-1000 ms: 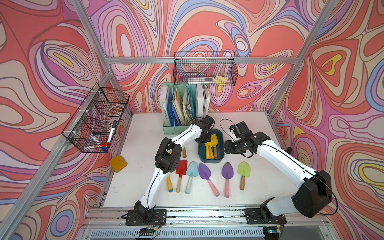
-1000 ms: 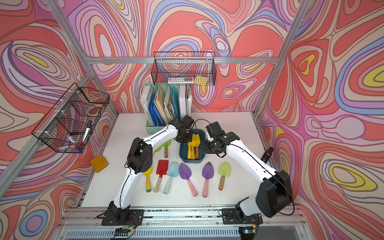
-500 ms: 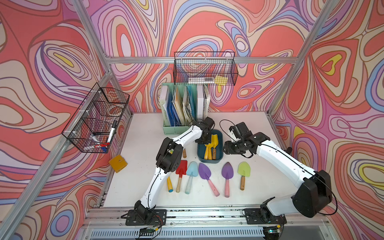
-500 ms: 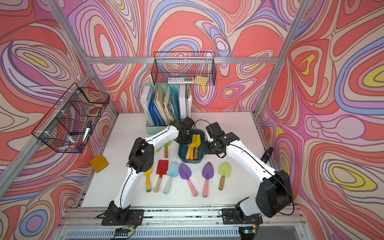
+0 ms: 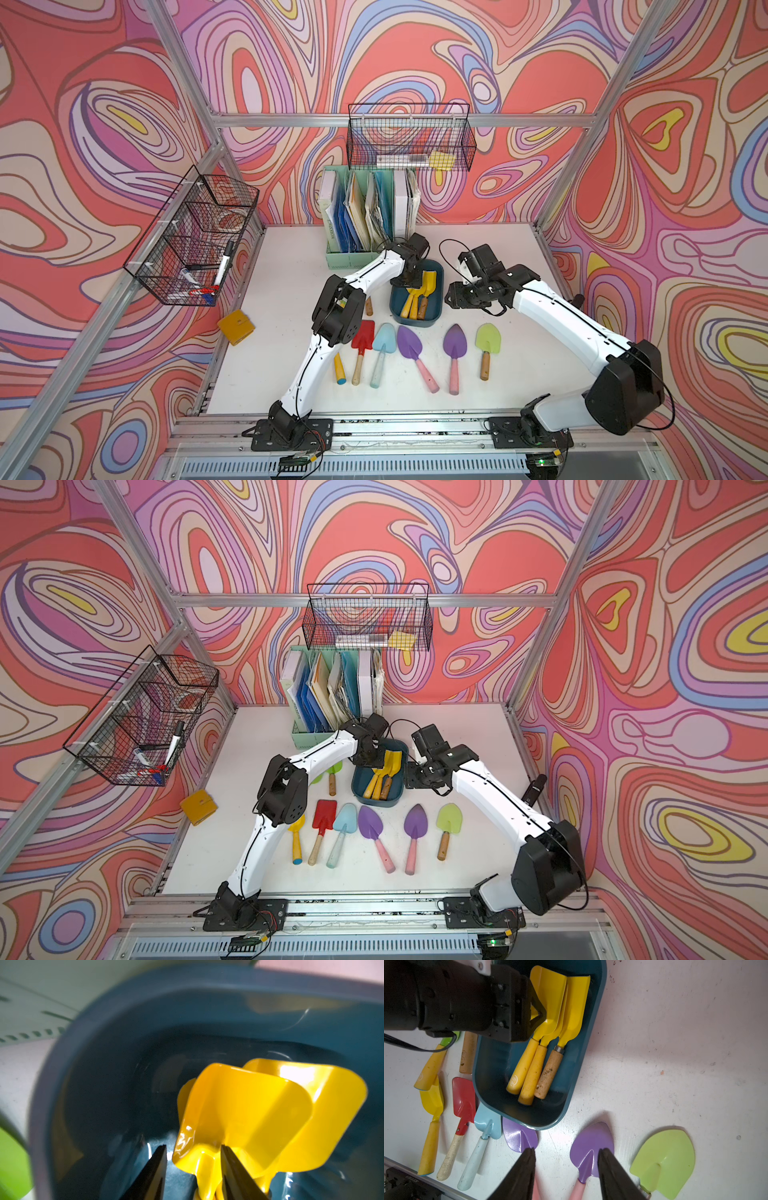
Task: Put the shovel into the storage box
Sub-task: Place the shovel in the storage box, then adjust the storage box at the center of the board.
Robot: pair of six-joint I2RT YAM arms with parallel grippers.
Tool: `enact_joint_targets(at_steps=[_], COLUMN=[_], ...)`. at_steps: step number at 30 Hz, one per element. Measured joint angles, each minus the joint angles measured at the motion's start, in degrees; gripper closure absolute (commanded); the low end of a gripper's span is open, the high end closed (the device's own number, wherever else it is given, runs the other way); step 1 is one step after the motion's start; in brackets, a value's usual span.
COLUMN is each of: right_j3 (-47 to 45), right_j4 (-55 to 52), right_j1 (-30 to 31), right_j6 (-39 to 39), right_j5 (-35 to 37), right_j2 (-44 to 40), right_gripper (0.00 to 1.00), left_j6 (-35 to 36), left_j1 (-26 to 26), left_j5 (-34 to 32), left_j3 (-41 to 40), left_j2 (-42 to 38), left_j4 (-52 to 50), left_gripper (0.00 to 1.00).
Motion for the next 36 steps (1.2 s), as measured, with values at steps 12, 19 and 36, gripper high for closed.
enact_joint_targets(at_steps=[12,19,36], right_j3=[0.0,0.0,4.3], right_j4=[0.0,0.1,2.6], right_j1=[0.0,0.0,-2.9], right_j6=[0.0,0.0,-0.6], right_j5=[0.0,0.0,3.3], right_j2=[0.0,0.2,12.8], right_gripper=[0.49,0.49,1.0], left_j6=[0.0,0.0,1.4], left_j1=[-0.2,-0.7,-0.7], left_j5=[0.0,0.0,-7.4], left_j3=[1.7,2.0,-2.0], left_j2=[-0.3,-2.6,-20.2], left_j4=[-0.9,-1.1,-1.0], left_gripper=[0.49,0.49,0.48])
